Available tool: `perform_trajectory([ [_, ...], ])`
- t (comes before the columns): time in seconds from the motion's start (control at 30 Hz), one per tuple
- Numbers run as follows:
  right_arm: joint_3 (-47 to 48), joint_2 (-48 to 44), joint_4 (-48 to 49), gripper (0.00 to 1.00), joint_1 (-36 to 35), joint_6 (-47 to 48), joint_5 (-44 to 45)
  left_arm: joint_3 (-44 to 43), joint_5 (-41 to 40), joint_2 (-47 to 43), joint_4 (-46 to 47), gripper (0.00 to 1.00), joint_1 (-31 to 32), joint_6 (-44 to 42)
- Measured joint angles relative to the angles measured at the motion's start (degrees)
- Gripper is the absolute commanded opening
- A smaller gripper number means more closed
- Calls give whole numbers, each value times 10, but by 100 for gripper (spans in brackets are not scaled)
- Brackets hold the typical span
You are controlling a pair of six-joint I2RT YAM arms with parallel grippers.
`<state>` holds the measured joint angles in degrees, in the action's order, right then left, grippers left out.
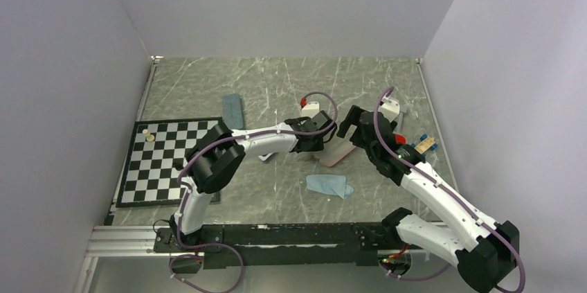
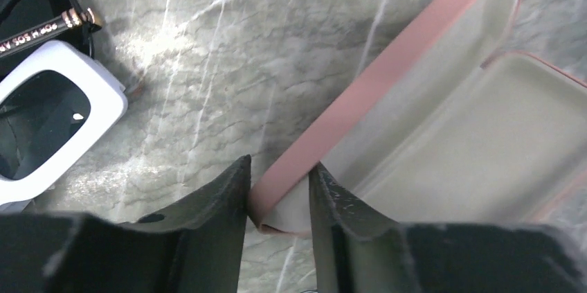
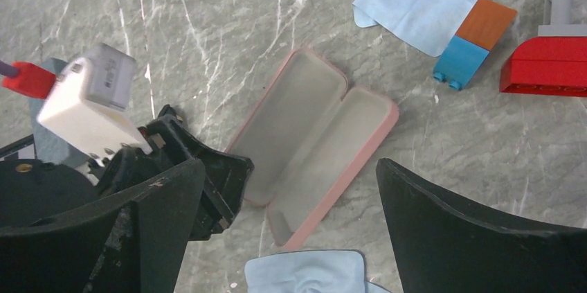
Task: Organize the sunglasses
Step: Place the opened sunglasses case at the center of the board.
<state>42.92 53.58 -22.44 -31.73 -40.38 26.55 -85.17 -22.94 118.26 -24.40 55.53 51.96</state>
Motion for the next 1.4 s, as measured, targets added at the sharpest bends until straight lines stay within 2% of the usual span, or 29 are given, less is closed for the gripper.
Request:
perform_trajectory([
  [0.1,0,7,0,100,2,2,-1,-18,-6,1,-4,23,1,-8],
  [0.17,0,12,0,100,2,2,-1,-30,-9,5,-11,21,2,-14],
  [0.33,0,16,-1,100,4,3,-3,-43,-11,15,-25,19,2,-15],
  [0.43,0,16,-1,100,6,3,-7,-55,-11,21,-38,23,2,-20],
  [0.6,1,20,-2,100,8,5,-16,-80,6,37,-75,47,-3,-42],
  [0.93,2,30,-2,100,9,8,-31,-52,21,37,-103,63,-17,-57],
  [1.17,2,29,-2,100,9,9,-33,2,52,-2,-73,71,-22,-83],
  [1.4,2,28,-2,100,9,21,-40,42,104,-63,-58,93,-30,-111],
])
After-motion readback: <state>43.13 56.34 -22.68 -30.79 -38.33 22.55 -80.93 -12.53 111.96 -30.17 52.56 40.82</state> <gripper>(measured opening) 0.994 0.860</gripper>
